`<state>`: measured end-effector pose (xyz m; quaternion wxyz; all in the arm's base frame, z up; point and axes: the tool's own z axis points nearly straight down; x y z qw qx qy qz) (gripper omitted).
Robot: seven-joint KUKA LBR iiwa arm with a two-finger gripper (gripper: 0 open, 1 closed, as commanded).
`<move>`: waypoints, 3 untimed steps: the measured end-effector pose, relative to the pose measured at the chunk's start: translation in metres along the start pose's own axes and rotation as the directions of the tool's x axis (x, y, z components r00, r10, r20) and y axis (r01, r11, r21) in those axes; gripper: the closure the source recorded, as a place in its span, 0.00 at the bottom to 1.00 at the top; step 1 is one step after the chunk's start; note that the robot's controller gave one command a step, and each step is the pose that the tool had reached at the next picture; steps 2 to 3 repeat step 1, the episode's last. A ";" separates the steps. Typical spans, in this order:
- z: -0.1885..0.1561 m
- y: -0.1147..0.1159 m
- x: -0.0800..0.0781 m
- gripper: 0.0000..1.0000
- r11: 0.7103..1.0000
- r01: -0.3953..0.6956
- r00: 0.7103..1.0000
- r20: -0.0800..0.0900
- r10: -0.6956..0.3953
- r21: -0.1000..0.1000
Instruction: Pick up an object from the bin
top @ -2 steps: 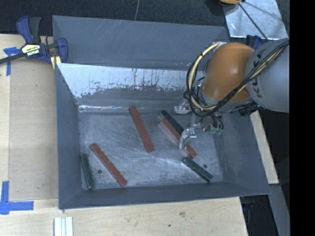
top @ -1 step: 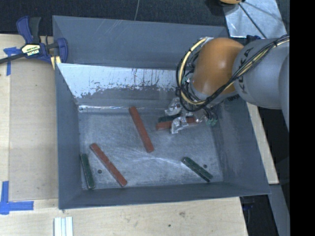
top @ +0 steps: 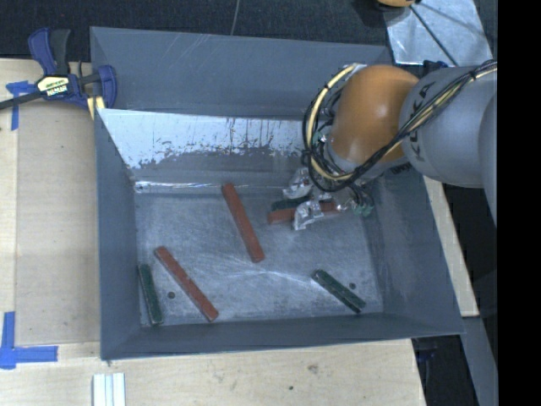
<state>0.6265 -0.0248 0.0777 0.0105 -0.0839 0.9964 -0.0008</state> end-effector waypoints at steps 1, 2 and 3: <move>-0.201 -0.001 -0.001 1.00 1.000 -0.021 1.000 -0.020 0.021 -0.002; -0.201 -0.001 -0.001 1.00 1.000 -0.021 1.000 -0.020 0.021 -0.002; -0.201 -0.001 -0.001 1.00 1.000 -0.021 1.000 -0.020 0.021 -0.002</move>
Offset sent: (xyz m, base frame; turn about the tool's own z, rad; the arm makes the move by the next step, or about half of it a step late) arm 0.0000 0.0000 0.0000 0.0000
